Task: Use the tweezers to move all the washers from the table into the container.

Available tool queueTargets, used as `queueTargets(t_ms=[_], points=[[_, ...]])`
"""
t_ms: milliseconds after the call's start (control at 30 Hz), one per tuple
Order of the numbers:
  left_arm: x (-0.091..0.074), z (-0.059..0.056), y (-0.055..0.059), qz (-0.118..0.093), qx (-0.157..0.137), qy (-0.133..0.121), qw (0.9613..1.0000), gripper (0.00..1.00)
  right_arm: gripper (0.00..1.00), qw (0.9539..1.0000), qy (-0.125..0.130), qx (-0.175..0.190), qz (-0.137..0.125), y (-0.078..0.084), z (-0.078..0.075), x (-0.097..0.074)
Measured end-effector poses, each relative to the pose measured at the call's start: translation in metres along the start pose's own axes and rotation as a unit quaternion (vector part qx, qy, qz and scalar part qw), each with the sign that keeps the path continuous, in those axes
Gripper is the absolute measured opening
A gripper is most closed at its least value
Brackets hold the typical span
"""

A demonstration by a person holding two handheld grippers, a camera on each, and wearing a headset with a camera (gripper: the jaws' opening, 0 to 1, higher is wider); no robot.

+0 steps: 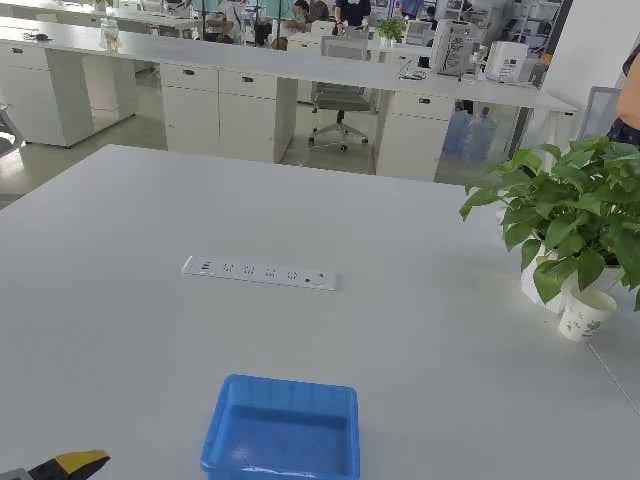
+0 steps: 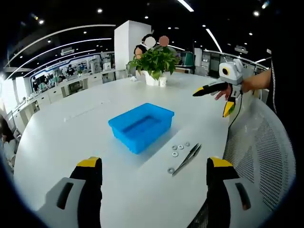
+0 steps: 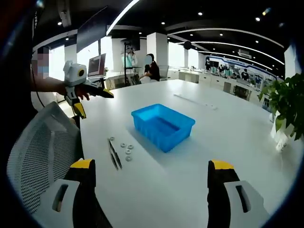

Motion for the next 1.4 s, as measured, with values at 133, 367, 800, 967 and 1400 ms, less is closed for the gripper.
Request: queueTargets(t_ms=[133,367,800,967,1400], points=[[0.0,-0.001,-0.002,0.0,0.005,0.001,1.0,0.96,0.99,1.0,0.0,-0.004,0.0,-0.002,-0.001,-0.001],[0.0,0.0,-0.006,0.001,0.009,0.002,1.0,0.96,0.99,1.0,-0.004,-0.008,0.004,-0.004,-0.002,0.0],[0.001,0.001,-0.007,0.001,0.01,0.005,0.9999,0.97,0.99,0.9999,-0.002,-0.008,0.01,0.0,-0.003,-0.002],[0.001,0.001,-0.008,0.001,0.014,0.006,0.9999,0.99,1.0,0.9999,-0.001,-0.008,0.009,-0.002,-0.004,-0.003],[0.001,0.004,-0.013,0.0,0.025,0.007,0.9997,0.99,0.99,0.9999,0.001,-0.014,0.01,-0.005,-0.005,-0.007]])
Point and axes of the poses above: the centre of the closed fingertips' face, and the gripper's own axes: x roughly forward along the fingers, z roughly to its left, y roughly out of its underside, the point moved 7 cm from there along -x, roughly backward along the fingers, and after that the axes turned 2 degrees about -x, right-handed, at the moved point
